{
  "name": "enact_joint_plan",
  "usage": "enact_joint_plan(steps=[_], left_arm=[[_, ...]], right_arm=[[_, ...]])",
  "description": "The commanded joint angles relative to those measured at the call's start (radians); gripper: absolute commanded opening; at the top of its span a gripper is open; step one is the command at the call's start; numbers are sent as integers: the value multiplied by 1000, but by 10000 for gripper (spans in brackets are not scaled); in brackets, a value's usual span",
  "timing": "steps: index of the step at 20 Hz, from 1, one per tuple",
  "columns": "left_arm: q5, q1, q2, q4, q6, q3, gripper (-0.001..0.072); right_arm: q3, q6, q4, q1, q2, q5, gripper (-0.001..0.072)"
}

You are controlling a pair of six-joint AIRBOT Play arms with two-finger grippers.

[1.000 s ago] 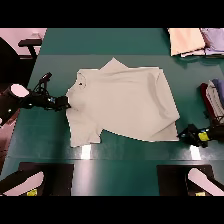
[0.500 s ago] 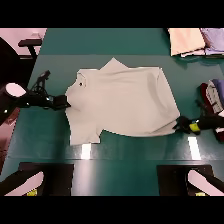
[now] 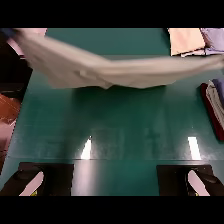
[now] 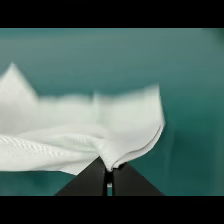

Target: Fold the shirts.

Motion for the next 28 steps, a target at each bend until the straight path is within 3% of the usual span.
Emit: enact_joint_plan(steps=[1, 6, 9, 13, 17, 21, 25, 28], left_arm=[[20, 1, 22, 5, -55, 359, 23], [55, 1, 21, 111, -109, 610, 22], [-2, 1, 8, 169, -152, 588, 23], [-36, 1, -19, 187, -160, 316, 23], [-138, 0, -143, 169, -158, 30, 24], [-116, 0, -363, 135, -147, -186, 24], [41, 0, -629, 75, -105, -173, 24], [84, 0, -797, 69, -97, -13, 23]], right_arm=[[290, 44, -106, 2, 56, 7, 21], [557, 101, -354, 2, 28, 158, 20], [678, 101, -330, 2, -65, 255, 20], [630, 115, -237, 3, -206, 315, 20], [412, 122, -212, 3, -350, 319, 20], [245, 117, -214, 41, -539, 291, 20], [222, 97, -213, 98, -755, 154, 20], [376, 97, -212, 113, -906, 91, 20]])
